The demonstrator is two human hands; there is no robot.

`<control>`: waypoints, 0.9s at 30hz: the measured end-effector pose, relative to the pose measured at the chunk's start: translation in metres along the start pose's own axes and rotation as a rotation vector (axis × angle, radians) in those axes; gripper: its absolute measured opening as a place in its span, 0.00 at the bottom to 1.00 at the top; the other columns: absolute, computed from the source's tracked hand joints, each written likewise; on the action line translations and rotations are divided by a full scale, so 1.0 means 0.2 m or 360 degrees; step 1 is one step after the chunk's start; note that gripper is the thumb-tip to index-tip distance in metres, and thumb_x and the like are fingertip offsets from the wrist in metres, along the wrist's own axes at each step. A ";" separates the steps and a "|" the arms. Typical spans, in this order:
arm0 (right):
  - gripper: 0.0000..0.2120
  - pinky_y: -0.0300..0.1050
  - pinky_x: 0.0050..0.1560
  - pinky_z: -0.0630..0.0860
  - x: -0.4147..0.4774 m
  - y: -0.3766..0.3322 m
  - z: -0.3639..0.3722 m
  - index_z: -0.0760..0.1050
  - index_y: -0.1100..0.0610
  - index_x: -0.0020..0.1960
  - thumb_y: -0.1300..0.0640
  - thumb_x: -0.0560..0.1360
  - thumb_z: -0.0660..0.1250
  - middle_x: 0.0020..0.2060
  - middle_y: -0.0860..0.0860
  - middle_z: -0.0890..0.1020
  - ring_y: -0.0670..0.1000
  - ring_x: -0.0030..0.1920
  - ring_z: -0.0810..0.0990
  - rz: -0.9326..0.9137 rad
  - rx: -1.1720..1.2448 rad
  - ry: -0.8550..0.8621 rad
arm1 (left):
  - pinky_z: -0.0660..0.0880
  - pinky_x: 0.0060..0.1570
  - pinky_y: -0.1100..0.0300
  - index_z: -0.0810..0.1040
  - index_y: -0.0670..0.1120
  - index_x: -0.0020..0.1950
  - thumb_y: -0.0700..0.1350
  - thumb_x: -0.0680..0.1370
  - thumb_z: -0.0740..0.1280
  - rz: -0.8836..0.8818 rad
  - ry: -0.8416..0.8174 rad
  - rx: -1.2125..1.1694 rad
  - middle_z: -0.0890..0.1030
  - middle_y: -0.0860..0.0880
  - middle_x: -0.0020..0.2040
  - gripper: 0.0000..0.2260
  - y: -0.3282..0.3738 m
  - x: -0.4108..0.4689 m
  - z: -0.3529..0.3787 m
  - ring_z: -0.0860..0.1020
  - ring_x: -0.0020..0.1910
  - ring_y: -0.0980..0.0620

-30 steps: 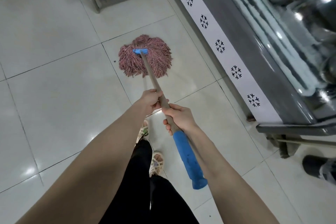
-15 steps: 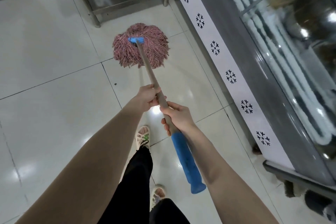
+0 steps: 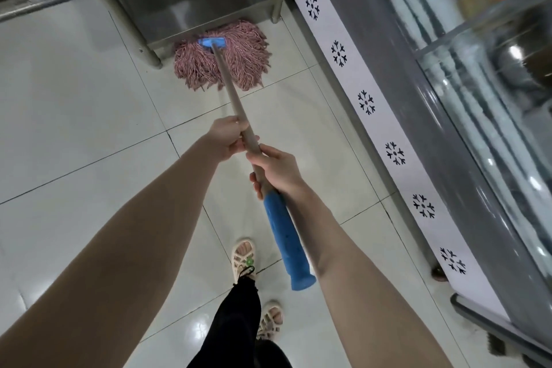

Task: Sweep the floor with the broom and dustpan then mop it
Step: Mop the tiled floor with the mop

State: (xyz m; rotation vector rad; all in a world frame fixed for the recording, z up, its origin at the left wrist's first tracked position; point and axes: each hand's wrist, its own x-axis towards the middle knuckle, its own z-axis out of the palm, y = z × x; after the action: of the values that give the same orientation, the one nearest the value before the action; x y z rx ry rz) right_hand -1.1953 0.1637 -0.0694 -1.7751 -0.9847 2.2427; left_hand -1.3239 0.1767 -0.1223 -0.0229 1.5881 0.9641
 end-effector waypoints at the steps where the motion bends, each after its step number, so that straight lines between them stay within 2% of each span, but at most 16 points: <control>1: 0.11 0.37 0.20 0.67 0.01 0.00 0.00 0.78 0.57 0.58 0.61 0.75 0.67 0.26 0.56 0.72 0.51 0.19 0.69 -0.0001 0.0003 0.0013 | 0.82 0.38 0.52 0.69 0.35 0.63 0.36 0.81 0.59 0.0004 0.0000 0.0034 0.75 0.35 0.52 0.11 0.01 0.01 0.00 0.80 0.39 0.45; 3: 0.08 0.38 0.20 0.67 0.00 0.01 -0.04 0.79 0.57 0.54 0.60 0.75 0.68 0.26 0.56 0.72 0.51 0.20 0.69 -0.0005 0.0013 0.0038 | 0.81 0.36 0.53 0.70 0.35 0.60 0.35 0.81 0.59 0.0013 -0.0004 0.0073 0.76 0.35 0.50 0.09 0.00 0.01 0.03 0.80 0.38 0.45; 5: 0.04 0.38 0.21 0.67 -0.05 0.02 -0.11 0.79 0.57 0.50 0.60 0.75 0.68 0.26 0.56 0.72 0.52 0.21 0.69 -0.0015 0.0044 0.0056 | 0.82 0.34 0.54 0.72 0.36 0.53 0.35 0.81 0.59 0.0004 -0.0038 0.0064 0.76 0.35 0.48 0.04 -0.03 0.00 0.09 0.80 0.38 0.44; 7: 0.04 0.38 0.21 0.66 -0.09 0.04 -0.18 0.79 0.57 0.49 0.60 0.75 0.68 0.26 0.56 0.72 0.52 0.21 0.69 -0.0006 0.0078 0.0086 | 0.81 0.37 0.53 0.73 0.39 0.47 0.36 0.81 0.60 -0.0012 -0.0086 0.0064 0.76 0.36 0.46 0.05 -0.07 -0.02 0.15 0.80 0.37 0.44; 9: 0.08 0.38 0.21 0.67 -0.15 0.08 -0.28 0.79 0.57 0.54 0.60 0.75 0.69 0.25 0.56 0.72 0.52 0.21 0.69 0.0024 0.0139 0.0162 | 0.80 0.42 0.50 0.73 0.38 0.48 0.36 0.81 0.60 -0.0033 -0.0150 0.0065 0.77 0.38 0.43 0.03 -0.13 -0.07 0.25 0.80 0.38 0.44; 11: 0.13 0.38 0.22 0.67 -0.23 0.14 -0.38 0.79 0.57 0.59 0.59 0.75 0.70 0.24 0.56 0.73 0.52 0.21 0.70 0.0040 0.0199 0.0254 | 0.79 0.45 0.48 0.72 0.38 0.56 0.36 0.81 0.60 -0.0057 -0.0227 0.0092 0.77 0.39 0.42 0.05 -0.20 -0.12 0.37 0.80 0.39 0.44; 14: 0.17 0.37 0.21 0.67 -0.35 0.24 -0.49 0.77 0.57 0.63 0.58 0.75 0.70 0.26 0.56 0.74 0.51 0.20 0.70 0.0035 0.0288 0.0353 | 0.80 0.42 0.51 0.69 0.39 0.62 0.36 0.81 0.60 -0.0079 -0.0346 0.0195 0.77 0.40 0.42 0.10 -0.30 -0.20 0.51 0.80 0.39 0.45; 18: 0.18 0.37 0.21 0.67 -0.49 0.38 -0.60 0.75 0.58 0.65 0.58 0.76 0.70 0.27 0.57 0.72 0.51 0.19 0.69 0.0049 0.0415 0.0454 | 0.80 0.36 0.54 0.68 0.44 0.56 0.35 0.81 0.60 -0.0149 -0.0437 0.0316 0.77 0.41 0.43 0.06 -0.42 -0.33 0.66 0.80 0.38 0.46; 21: 0.16 0.37 0.21 0.67 -0.63 0.49 -0.68 0.77 0.58 0.62 0.59 0.75 0.71 0.27 0.57 0.72 0.51 0.19 0.69 0.0038 0.0410 0.0456 | 0.80 0.39 0.53 0.69 0.42 0.50 0.35 0.80 0.60 -0.0179 -0.0463 0.0337 0.77 0.41 0.41 0.03 -0.56 -0.46 0.73 0.80 0.37 0.46; 22: 0.15 0.38 0.22 0.67 -0.64 0.50 -0.69 0.78 0.57 0.60 0.59 0.74 0.71 0.27 0.57 0.72 0.51 0.20 0.69 0.0045 0.0388 0.0437 | 0.79 0.41 0.52 0.70 0.41 0.53 0.35 0.80 0.60 -0.0185 -0.0457 0.0307 0.77 0.41 0.41 0.03 -0.59 -0.47 0.74 0.80 0.37 0.45; 24: 0.14 0.38 0.21 0.68 -0.74 0.57 -0.73 0.79 0.54 0.56 0.61 0.72 0.73 0.27 0.57 0.73 0.51 0.20 0.69 0.0041 0.0341 0.0411 | 0.80 0.42 0.51 0.68 0.38 0.63 0.35 0.80 0.61 -0.0189 -0.0431 0.0232 0.78 0.41 0.41 0.12 -0.71 -0.54 0.74 0.80 0.38 0.45; 27: 0.14 0.37 0.20 0.67 -0.86 0.70 -0.76 0.79 0.52 0.52 0.66 0.70 0.73 0.25 0.57 0.73 0.50 0.19 0.68 0.0028 0.0257 0.0327 | 0.79 0.37 0.52 0.62 0.37 0.73 0.34 0.80 0.61 -0.0191 -0.0370 0.0156 0.77 0.41 0.42 0.21 -0.86 -0.66 0.70 0.80 0.37 0.45</control>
State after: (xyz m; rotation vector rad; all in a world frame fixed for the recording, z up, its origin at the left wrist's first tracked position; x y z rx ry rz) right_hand -0.9625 0.0366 -0.0185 -1.9008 -0.7297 2.0334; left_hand -1.0853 0.0825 -0.1005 0.0594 1.4013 0.7657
